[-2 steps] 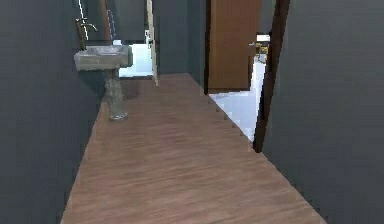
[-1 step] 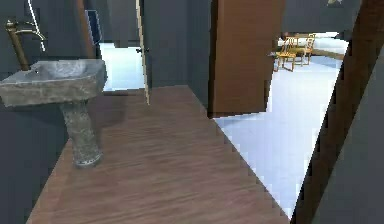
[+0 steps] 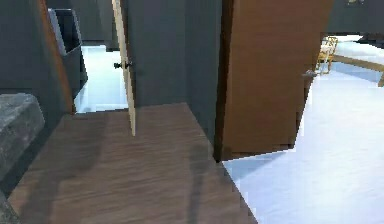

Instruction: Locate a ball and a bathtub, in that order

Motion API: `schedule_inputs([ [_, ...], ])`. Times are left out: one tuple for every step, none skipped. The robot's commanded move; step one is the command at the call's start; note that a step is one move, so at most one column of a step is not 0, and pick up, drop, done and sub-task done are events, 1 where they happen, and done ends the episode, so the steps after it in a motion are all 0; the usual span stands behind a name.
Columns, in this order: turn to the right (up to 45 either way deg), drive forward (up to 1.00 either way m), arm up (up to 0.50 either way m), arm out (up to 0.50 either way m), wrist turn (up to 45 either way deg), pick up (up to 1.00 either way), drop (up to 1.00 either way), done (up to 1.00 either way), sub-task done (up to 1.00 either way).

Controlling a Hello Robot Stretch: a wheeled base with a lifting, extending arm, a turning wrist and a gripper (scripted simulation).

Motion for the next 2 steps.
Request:
schedule_inputs([
  [-6.0, 0.0, 0.0, 0.0, 0.0, 0.0, 0.0, 0.0, 0.0],
  [0.0, 0.4, 0.0, 0.0, 0.0, 0.0, 0.0, 0.0, 0.0],
])
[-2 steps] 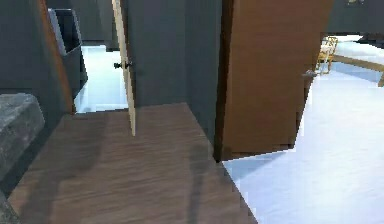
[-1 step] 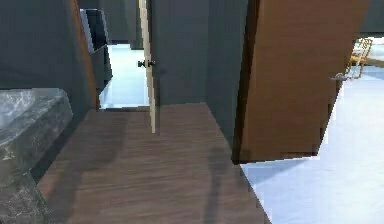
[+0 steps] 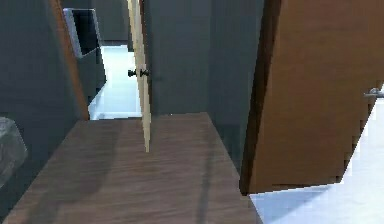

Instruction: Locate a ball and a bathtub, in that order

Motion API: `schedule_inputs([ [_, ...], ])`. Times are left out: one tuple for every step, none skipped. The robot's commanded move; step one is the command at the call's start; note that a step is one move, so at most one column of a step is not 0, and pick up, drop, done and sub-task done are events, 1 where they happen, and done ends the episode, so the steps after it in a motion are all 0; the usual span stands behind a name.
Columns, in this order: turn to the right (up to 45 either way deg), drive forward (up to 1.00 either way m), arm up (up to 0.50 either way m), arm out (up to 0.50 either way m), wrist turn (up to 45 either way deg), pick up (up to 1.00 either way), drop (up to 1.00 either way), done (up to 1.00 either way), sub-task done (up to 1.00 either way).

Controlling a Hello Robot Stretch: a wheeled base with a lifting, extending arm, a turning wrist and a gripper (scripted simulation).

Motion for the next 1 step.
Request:
schedule_inputs([
  [12.0, 0.0, 0.0, 0.0, 0.0, 0.0, 0.0, 0.0, 0.0],
])
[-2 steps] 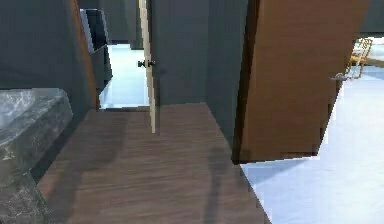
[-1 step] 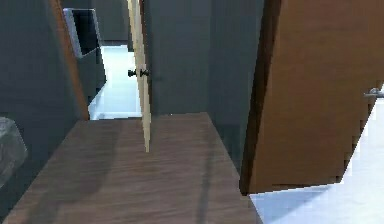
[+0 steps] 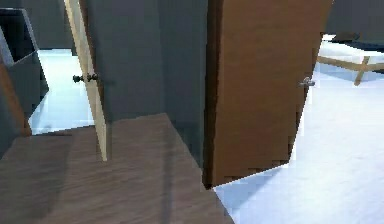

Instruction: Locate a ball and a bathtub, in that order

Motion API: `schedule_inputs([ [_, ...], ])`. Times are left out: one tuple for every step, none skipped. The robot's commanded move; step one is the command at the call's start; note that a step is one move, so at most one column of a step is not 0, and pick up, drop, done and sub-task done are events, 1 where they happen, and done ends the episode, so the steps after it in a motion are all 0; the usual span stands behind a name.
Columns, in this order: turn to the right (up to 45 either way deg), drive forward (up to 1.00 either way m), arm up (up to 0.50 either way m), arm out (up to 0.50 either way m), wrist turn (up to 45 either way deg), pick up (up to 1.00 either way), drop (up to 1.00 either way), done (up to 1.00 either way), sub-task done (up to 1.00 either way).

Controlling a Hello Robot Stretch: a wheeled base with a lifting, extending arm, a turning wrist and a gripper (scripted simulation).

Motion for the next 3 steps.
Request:
schedule_inputs([
  [0.0, 0.5, 0.0, 0.0, 0.0, 0.0, 0.0, 0.0, 0.0],
  [-45.0, 0.0, 0.0, 0.0, 0.0, 0.0, 0.0, 0.0, 0.0],
  [-3.0, 0.0, 0.0, 0.0, 0.0, 0.0, 0.0, 0.0, 0.0],
])
